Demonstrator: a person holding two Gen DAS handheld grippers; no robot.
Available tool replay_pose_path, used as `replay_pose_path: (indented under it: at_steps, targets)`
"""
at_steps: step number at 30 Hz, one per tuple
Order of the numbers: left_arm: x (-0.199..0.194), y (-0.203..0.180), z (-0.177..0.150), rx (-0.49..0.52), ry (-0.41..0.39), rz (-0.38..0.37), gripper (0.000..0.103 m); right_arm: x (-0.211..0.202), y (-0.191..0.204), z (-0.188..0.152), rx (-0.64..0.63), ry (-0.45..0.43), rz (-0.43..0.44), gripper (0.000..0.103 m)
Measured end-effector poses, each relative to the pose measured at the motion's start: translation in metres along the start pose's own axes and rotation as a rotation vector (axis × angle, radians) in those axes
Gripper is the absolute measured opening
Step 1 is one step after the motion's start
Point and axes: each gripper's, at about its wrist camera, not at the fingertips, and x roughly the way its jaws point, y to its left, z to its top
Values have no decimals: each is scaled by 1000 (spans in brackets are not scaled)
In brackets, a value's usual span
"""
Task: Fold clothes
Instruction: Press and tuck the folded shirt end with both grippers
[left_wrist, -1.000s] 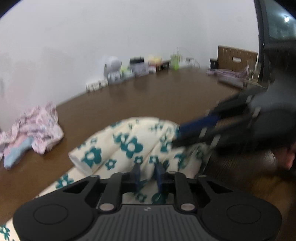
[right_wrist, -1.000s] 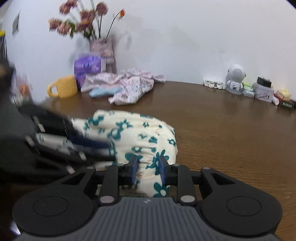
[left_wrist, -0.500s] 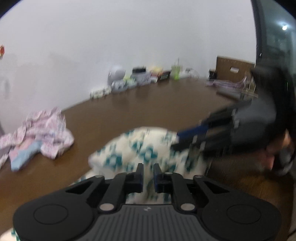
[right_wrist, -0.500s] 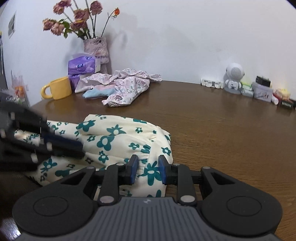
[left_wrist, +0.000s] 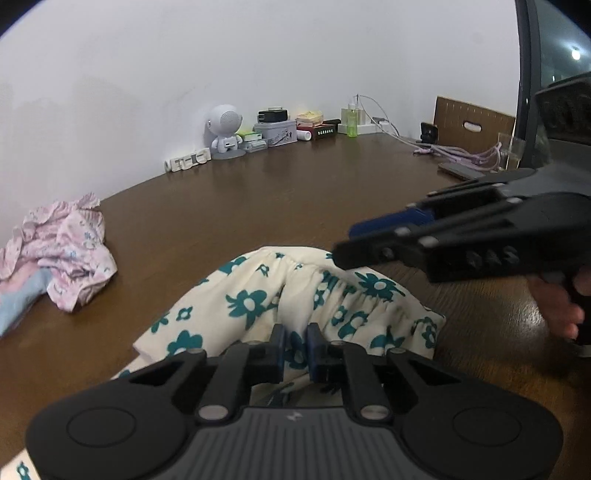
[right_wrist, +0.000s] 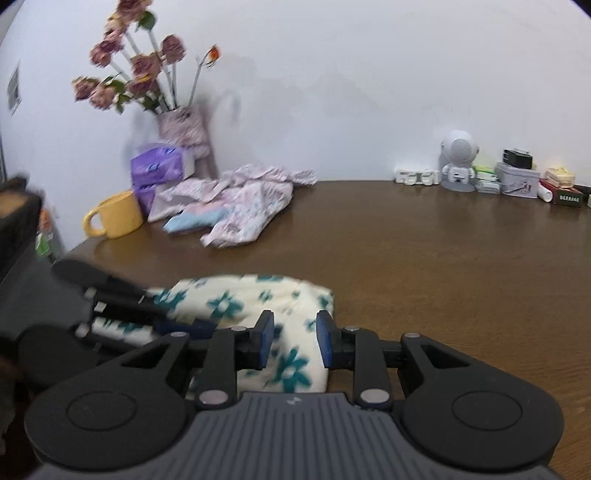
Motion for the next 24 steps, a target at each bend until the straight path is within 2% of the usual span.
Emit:
replay_pose_path:
  at_steps: [4,9,13,15,18,20,24]
  targets:
    - [-2,5,-3,-33,-3,-17,12,20,9,-2,-52,67,-19,25]
    - [-16,12,-6,-82,8,-8,12,23,21,-10,-134,66,-43,25]
    - [-31,9,2,-68,-68,8,12,25,28,-14,-181,53,-69,25]
    - [-27,6,5,-49,-59,7,13,25,31,-15,-198,48,-81,25]
    - [-7,3,1,-31,17,25,13,24,33,-16,-210,41,-87,25]
    - [-7,5,-3,-50,12,19,13,21,31,-13,-192,37,-74,26]
    - [-12,8,-12,-77,1,12,13,16,11,7,-57,34,7,29]
